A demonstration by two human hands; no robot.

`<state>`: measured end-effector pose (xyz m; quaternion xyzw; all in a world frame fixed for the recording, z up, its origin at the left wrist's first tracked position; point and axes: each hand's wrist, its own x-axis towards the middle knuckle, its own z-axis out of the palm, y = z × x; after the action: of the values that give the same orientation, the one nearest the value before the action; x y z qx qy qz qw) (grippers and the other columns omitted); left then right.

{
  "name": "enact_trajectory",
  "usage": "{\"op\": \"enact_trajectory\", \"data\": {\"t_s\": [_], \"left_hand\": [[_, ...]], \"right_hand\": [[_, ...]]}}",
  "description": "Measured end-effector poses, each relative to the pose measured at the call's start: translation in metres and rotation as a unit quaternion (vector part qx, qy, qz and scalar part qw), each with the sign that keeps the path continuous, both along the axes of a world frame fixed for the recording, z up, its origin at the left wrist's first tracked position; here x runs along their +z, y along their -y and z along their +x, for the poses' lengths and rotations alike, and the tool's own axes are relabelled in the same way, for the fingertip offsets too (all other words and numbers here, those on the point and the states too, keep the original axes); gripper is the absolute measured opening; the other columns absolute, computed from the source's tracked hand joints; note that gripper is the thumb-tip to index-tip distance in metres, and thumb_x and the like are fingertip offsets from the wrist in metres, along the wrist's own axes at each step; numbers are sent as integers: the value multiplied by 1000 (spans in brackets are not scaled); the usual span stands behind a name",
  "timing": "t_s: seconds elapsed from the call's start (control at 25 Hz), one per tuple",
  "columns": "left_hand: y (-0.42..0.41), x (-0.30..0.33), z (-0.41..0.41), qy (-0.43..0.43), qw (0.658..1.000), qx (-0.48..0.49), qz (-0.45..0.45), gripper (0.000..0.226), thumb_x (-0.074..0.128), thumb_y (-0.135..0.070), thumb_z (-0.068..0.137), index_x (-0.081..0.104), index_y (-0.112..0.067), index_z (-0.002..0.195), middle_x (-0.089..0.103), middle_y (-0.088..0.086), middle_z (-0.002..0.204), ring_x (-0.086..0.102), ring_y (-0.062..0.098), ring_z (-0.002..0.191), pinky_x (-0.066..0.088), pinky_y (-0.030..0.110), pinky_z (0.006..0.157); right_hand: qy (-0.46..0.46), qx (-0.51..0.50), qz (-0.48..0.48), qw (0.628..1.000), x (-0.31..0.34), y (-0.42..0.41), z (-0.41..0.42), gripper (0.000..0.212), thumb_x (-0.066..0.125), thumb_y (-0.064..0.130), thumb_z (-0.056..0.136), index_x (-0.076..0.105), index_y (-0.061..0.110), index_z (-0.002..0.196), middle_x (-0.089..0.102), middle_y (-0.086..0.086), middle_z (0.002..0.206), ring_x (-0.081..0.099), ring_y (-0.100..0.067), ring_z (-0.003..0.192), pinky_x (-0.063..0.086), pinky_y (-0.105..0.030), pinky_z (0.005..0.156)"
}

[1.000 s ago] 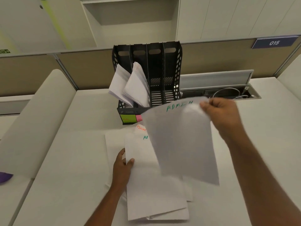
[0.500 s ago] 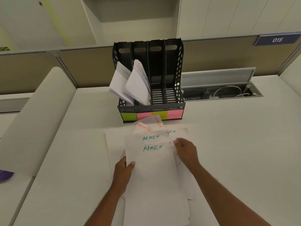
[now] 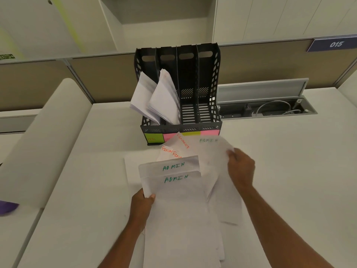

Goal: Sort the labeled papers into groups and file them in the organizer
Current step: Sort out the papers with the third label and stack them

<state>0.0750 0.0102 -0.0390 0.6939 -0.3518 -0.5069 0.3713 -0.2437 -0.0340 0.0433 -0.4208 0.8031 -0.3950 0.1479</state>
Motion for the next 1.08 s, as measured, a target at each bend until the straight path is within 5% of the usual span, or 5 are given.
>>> {"op": "enact_trajectory", "data": {"t_s": [0.2,0.32,0.52,0.76,1.08], "left_hand": [[-1,-1,-3,-33,999,-4,2,33,68,-4,90,70,-34,103,76,-2,104,72,25,94,60,46,84],[1,3,-7,-75,997,-3,11,36,72,4,84,72,-24,107,79,3,100,74,29,91,61,48,83],[7,10,-10,-142,989,-18,24,44,73,14,77,72,-17,108,78,10,104,74,33,93,60,46,80],[15,14,-10,-158,987,-21,-5,21,61,-18,98,72,-12,114,78,10,107,74,32,97,58,47,87],[32,21,-8,-158,987,-11,-7,38,68,19,78,72,-9,104,79,12,97,75,30,87,61,40,77]], "right_hand": [[-90,30,-214,972,107,-7,-35,16,62,21,94,70,8,91,51,1,60,40,-8,59,27,-22,55],[-20,41,-239,970,154,-1,-62,25,64,33,91,69,9,84,55,9,60,45,-5,56,33,-7,52],[227,124,-87,962,96,5,-51,17,70,19,90,74,4,84,66,1,68,53,-9,56,46,-24,54],[275,123,51,952,-39,-48,6,24,69,22,91,68,7,72,60,6,61,50,-11,58,41,-28,57],[245,142,94,954,-57,-64,13,22,67,27,91,70,12,75,69,5,69,59,-10,60,43,-23,57]]}}
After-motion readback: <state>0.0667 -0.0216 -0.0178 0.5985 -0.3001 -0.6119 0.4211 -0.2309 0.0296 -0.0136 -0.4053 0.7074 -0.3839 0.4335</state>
